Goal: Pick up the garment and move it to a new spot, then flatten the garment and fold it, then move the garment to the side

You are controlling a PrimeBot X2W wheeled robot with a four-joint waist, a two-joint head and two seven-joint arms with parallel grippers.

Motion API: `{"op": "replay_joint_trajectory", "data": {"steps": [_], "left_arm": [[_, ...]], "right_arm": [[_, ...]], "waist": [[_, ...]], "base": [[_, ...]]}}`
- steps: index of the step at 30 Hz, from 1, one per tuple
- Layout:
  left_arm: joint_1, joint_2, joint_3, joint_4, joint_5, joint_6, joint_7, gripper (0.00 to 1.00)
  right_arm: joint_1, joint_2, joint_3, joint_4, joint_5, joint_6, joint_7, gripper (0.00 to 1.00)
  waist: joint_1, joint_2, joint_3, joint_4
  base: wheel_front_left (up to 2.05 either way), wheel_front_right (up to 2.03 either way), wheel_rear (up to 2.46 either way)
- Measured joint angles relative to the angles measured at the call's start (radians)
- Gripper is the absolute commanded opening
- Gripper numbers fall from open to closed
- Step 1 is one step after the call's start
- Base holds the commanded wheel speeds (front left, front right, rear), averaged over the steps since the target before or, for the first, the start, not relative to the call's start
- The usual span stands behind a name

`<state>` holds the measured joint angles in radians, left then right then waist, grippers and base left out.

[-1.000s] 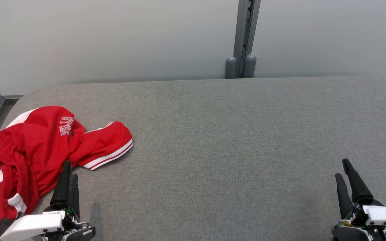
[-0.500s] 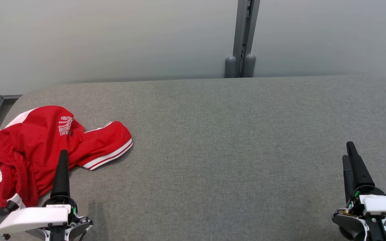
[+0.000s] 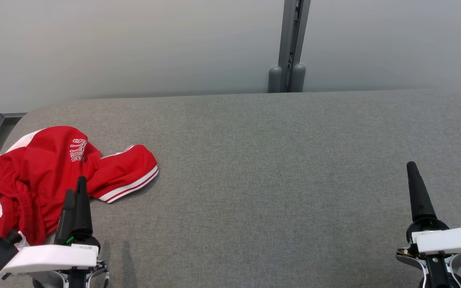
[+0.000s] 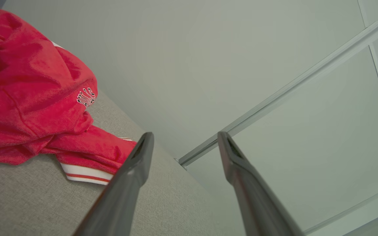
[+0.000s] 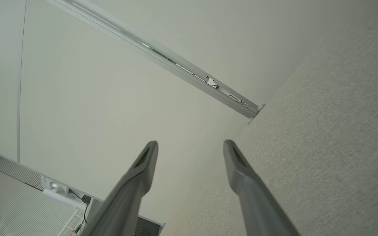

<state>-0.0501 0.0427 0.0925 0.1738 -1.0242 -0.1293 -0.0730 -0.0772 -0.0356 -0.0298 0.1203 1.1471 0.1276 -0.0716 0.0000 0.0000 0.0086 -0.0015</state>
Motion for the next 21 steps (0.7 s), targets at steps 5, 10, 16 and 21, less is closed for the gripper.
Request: {"op": "replay_joint_trajectory", "data": {"steps": [5, 10, 16, 21], "left_arm": [[0.0, -0.001, 0.005, -0.001, 0.11, 0.0, -0.016, 1.0], [0.0, -0.001, 0.012, -0.002, 0.224, 0.0, -0.032, 1.0], [0.0, -0.001, 0.014, -0.007, 0.325, 0.008, -0.05, 1.0], [0.0, -0.001, 0.007, -0.012, 0.415, 0.015, -0.063, 1.0]], "right_arm": [[-0.002, -0.001, 0.008, -0.012, -0.118, 0.0, -0.017, 1.0], [-0.003, -0.002, 0.015, -0.016, -0.239, 0.0, -0.031, 1.0], [-0.004, -0.003, 0.029, -0.012, -0.384, 0.0, -0.048, 1.0], [-0.005, -0.003, 0.034, -0.002, -0.482, 0.0, -0.062, 1.0]], "waist": [[0.0, 0.0, 0.001, -0.001], [0.0, 0.0, 0.001, -0.002], [0.0, 0.0, 0.0, -0.003], [0.0, 0.0, -0.001, -0.004]], "base": [[0.0, 0.0, 0.0], [0.0, 0.0, 0.0], [0.0, 0.0, 0.0], [0.0, 0.0, 0.0]]}}
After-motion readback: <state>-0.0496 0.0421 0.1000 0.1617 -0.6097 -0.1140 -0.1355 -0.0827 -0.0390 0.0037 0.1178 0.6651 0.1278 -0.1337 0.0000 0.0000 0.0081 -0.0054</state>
